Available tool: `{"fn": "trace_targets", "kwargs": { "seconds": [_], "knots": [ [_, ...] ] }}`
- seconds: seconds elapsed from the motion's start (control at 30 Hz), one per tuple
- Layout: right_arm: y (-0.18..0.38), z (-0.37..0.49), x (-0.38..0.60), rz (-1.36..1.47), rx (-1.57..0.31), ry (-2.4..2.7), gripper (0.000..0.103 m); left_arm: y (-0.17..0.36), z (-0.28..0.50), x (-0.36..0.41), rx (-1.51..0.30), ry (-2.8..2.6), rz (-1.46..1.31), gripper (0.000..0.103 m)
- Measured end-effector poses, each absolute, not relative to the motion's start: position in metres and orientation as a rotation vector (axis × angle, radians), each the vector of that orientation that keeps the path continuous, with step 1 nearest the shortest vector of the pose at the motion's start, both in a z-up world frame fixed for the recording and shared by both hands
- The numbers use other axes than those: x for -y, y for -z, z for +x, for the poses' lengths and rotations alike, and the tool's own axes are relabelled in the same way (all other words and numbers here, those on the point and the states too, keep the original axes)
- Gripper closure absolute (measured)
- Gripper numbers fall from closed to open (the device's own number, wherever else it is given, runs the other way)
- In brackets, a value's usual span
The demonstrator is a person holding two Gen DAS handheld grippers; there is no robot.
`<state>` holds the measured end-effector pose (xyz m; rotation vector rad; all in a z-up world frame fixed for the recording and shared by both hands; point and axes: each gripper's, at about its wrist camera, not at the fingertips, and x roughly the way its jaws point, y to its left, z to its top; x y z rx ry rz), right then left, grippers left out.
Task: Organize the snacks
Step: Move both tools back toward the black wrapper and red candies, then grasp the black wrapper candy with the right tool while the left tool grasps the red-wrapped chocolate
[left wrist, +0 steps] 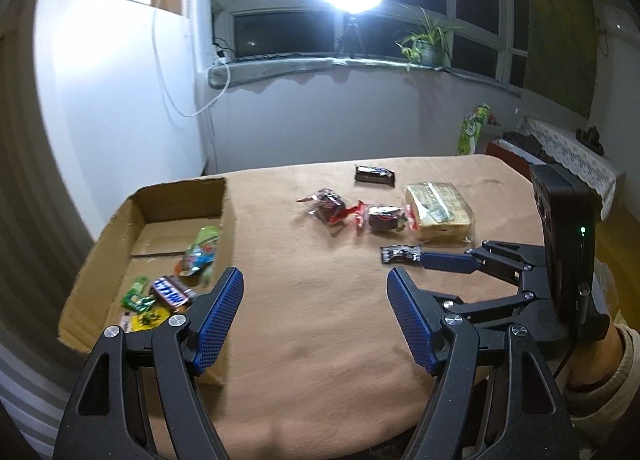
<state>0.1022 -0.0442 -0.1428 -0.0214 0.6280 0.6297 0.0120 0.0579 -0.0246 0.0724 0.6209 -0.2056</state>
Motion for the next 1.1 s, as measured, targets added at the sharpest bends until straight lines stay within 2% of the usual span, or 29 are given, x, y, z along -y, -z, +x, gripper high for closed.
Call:
{"fn": "trace_targets", "kwargs": {
  "seconds": [0.27, 0.43, 0.77, 1.03, 1.07, 1.1],
  "knots": [
    [0.150, 0.120, 0.087, 0.017, -0.659, -0.536, 0.043, 0.034, 0.042, -0.028, -0.659, 0.275, 0.092, 0.029],
    [0.156, 0.136, 0.103, 0.019, -0.709, -0.506, 0.034, 0.044, 0.072, -0.009, -0.690, 0.330, 0.090, 0.029],
    [0.161, 0.160, 0.085, -0.101, -0.769, -0.574, 0.034, 0.087, 0.163, 0.007, -0.855, 0.408, 0.007, 0.029],
    [0.168, 0.181, 0.064, -0.206, -0.791, -0.610, 0.034, 0.100, 0.198, 0.026, -0.902, 0.490, 0.028, 0.029],
    [0.169, 0.184, 0.064, -0.208, -0.796, -0.611, 0.035, 0.100, 0.201, 0.028, -0.904, 0.491, 0.032, 0.029],
    [0.171, 0.187, 0.063, -0.210, -0.802, -0.610, 0.041, 0.102, 0.205, 0.030, -0.906, 0.491, 0.034, 0.029]
  ]
}}
